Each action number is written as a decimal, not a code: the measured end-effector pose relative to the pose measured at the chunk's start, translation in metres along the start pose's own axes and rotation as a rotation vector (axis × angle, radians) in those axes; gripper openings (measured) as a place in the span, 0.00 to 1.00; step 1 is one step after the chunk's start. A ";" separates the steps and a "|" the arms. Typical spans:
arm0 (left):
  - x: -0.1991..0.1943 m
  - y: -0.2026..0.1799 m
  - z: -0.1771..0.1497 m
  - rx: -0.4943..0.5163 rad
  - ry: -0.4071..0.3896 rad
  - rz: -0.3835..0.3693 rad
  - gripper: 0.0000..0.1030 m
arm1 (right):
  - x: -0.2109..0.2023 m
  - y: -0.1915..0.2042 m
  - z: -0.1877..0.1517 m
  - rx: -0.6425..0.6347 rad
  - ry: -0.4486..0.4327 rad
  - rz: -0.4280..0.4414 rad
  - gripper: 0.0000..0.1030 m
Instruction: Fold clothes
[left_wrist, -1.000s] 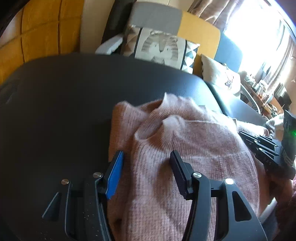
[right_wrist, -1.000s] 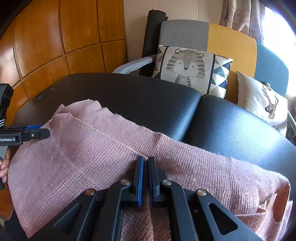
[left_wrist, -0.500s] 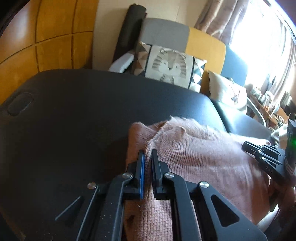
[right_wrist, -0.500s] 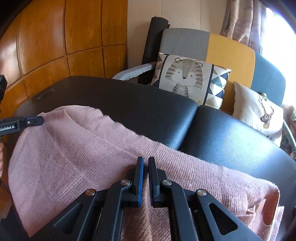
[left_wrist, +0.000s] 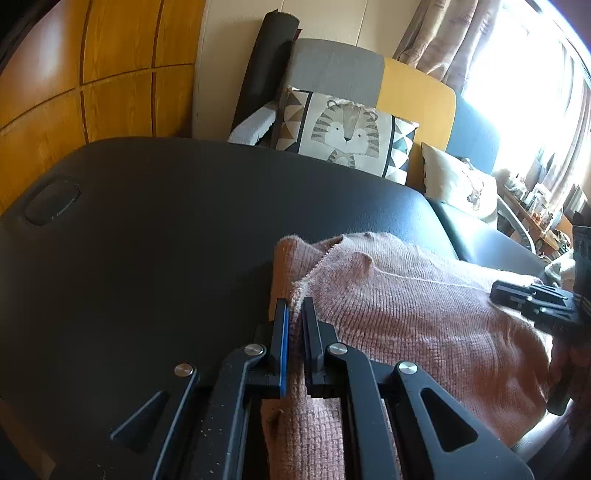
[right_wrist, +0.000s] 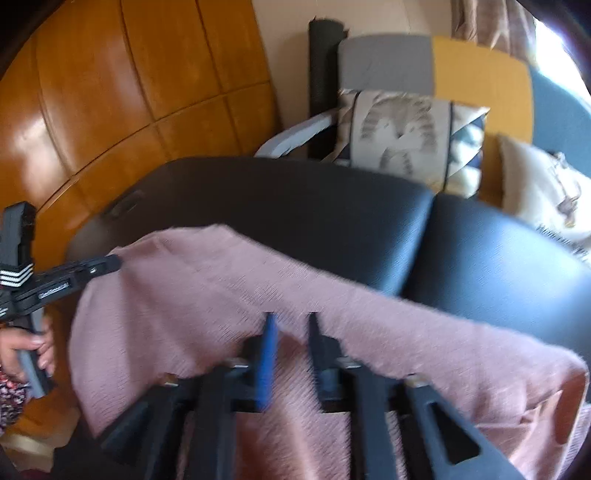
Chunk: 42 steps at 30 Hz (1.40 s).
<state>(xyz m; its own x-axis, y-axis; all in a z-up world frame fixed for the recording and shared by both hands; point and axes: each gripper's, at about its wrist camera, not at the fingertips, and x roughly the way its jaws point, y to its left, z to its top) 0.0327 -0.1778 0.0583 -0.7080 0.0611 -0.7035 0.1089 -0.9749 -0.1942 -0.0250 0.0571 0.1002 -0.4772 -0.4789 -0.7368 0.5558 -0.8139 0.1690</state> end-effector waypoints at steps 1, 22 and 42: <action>0.001 0.000 -0.001 0.000 0.002 -0.002 0.06 | 0.003 0.002 -0.001 -0.008 0.023 0.001 0.23; -0.014 -0.008 0.012 -0.070 -0.041 -0.060 0.06 | -0.011 0.028 0.010 -0.124 -0.038 -0.173 0.02; 0.029 -0.018 -0.021 0.008 0.014 0.070 0.11 | 0.036 0.007 -0.013 -0.052 -0.014 -0.216 0.03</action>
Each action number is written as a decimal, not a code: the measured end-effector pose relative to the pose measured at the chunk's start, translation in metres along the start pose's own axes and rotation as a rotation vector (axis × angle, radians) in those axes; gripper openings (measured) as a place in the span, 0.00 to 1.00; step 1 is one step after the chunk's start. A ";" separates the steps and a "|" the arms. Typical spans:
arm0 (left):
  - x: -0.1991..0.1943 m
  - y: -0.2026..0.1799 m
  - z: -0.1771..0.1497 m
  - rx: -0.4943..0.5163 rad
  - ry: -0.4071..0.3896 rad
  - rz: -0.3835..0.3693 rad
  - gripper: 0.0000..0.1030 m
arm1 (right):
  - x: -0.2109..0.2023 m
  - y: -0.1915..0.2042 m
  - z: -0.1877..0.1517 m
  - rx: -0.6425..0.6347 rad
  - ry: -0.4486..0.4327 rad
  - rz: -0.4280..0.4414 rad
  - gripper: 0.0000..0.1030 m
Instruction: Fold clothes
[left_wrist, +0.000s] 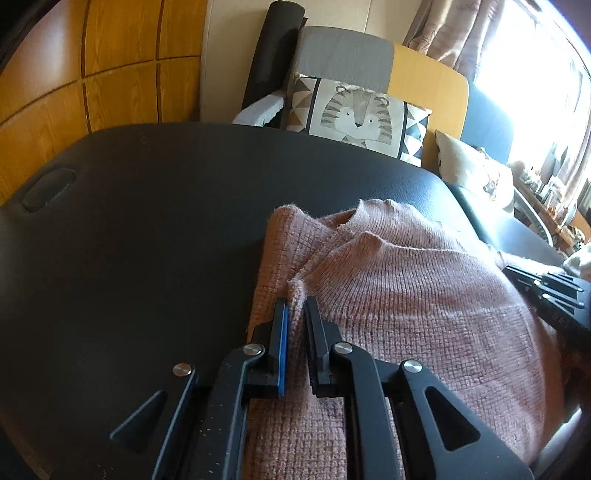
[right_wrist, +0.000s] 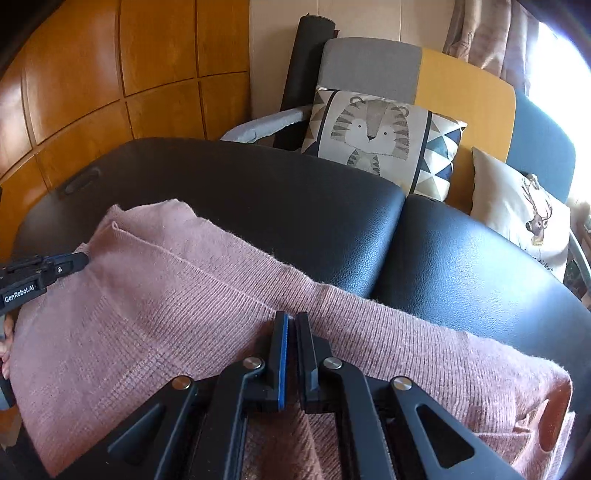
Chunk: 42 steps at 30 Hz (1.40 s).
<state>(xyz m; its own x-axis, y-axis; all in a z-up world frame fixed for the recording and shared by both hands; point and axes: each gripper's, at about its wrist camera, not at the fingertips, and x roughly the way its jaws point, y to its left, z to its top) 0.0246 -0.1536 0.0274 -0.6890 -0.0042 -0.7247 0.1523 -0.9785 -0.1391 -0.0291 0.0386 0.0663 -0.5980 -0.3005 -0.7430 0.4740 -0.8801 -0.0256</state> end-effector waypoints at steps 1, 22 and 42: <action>-0.001 0.000 -0.001 -0.001 -0.001 -0.003 0.11 | 0.000 0.000 -0.001 0.001 -0.001 0.000 0.03; -0.031 -0.131 0.026 0.112 0.021 -0.351 0.13 | 0.003 -0.005 -0.008 0.016 -0.017 0.012 0.04; 0.037 -0.153 0.011 0.007 0.062 -0.441 0.12 | 0.004 -0.004 -0.008 0.003 -0.002 -0.047 0.17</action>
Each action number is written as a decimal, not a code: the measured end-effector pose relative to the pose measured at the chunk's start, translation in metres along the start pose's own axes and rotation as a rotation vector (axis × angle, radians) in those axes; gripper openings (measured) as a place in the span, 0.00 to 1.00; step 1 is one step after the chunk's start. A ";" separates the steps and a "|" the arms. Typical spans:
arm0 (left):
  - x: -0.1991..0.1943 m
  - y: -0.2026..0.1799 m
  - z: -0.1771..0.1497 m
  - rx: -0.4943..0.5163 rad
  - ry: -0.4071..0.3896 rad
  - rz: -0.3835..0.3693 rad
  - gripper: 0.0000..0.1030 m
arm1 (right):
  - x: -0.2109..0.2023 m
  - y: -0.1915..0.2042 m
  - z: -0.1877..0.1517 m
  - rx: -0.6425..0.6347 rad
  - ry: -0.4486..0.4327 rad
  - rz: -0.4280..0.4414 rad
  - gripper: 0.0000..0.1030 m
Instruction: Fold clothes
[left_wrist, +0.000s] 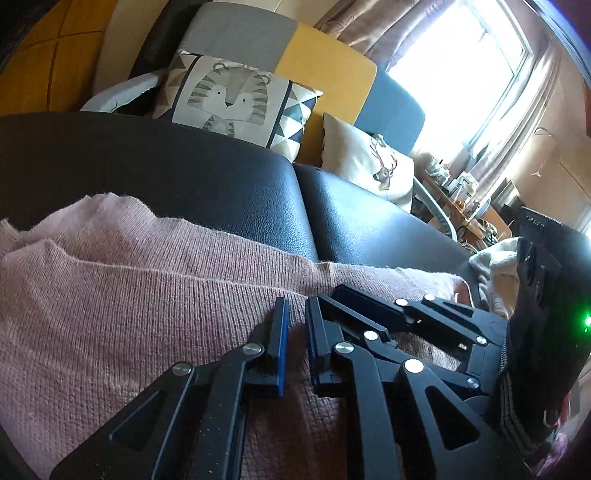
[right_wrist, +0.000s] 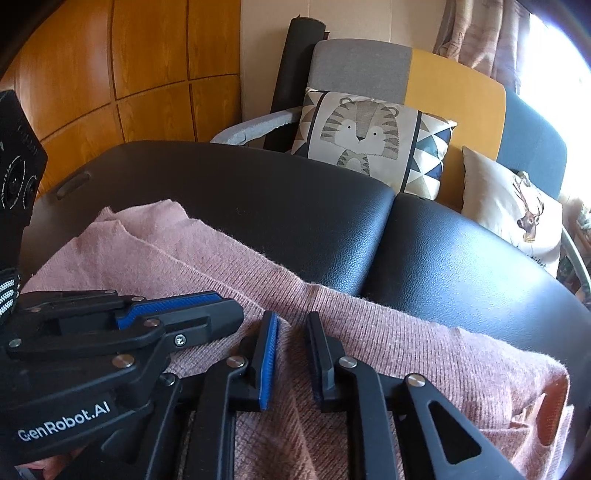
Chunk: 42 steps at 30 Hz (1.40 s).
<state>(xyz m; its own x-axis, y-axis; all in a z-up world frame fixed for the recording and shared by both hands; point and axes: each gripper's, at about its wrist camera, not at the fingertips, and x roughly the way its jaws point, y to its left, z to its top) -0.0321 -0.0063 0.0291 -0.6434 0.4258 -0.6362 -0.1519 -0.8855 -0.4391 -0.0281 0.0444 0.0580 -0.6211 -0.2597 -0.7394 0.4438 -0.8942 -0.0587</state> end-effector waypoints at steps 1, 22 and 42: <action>-0.001 0.000 -0.001 0.006 -0.002 0.004 0.11 | -0.002 0.001 0.000 -0.012 0.006 -0.010 0.21; 0.002 -0.015 -0.005 0.108 -0.010 0.091 0.10 | -0.105 -0.181 -0.051 0.160 0.014 0.098 0.22; 0.003 -0.014 -0.005 0.116 -0.019 0.089 0.10 | -0.077 -0.173 -0.064 0.086 0.067 0.057 0.04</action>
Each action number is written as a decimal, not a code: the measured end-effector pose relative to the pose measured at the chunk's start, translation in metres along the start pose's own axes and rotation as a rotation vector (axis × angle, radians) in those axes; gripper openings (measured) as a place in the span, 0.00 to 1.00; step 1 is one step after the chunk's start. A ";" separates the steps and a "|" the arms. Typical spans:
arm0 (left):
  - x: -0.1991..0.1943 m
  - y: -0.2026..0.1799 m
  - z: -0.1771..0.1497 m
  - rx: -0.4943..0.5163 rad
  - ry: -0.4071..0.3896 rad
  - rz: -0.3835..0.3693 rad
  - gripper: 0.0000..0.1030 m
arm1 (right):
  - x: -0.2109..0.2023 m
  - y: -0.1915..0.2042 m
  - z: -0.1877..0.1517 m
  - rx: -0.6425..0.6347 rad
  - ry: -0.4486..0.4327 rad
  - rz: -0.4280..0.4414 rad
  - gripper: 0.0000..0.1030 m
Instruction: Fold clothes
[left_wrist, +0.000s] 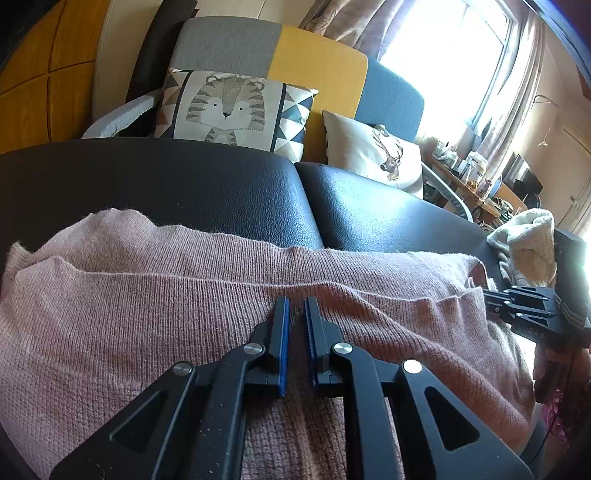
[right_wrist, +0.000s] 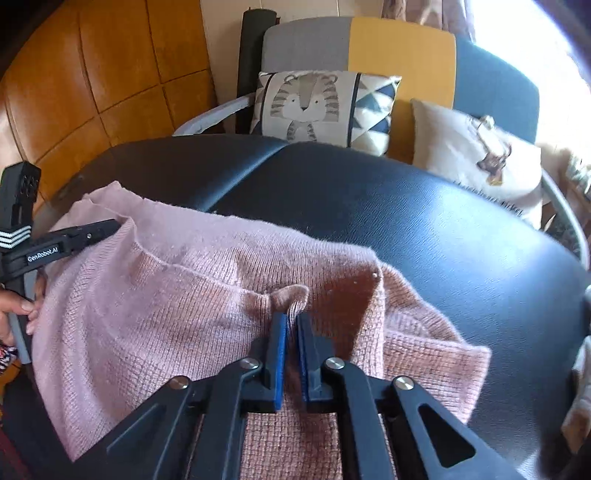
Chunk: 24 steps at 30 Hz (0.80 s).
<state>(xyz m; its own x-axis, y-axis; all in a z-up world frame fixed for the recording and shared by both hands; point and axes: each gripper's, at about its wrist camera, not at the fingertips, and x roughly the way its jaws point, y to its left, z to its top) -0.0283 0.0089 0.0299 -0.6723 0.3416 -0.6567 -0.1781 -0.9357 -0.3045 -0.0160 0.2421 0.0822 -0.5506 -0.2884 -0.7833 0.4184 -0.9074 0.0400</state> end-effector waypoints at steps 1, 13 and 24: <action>0.000 0.000 0.000 0.000 0.000 -0.001 0.10 | -0.002 0.002 0.000 -0.008 -0.006 -0.019 0.03; 0.000 -0.002 -0.002 0.013 -0.003 0.015 0.10 | -0.035 -0.006 0.019 -0.068 -0.155 -0.292 0.03; 0.000 0.000 -0.002 0.011 -0.004 0.010 0.10 | 0.002 -0.045 0.012 0.057 -0.092 -0.311 0.03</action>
<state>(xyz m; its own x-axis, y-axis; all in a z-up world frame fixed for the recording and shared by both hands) -0.0265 0.0095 0.0283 -0.6772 0.3318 -0.6567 -0.1793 -0.9400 -0.2901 -0.0443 0.2788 0.0866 -0.7099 -0.0193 -0.7040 0.1805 -0.9712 -0.1554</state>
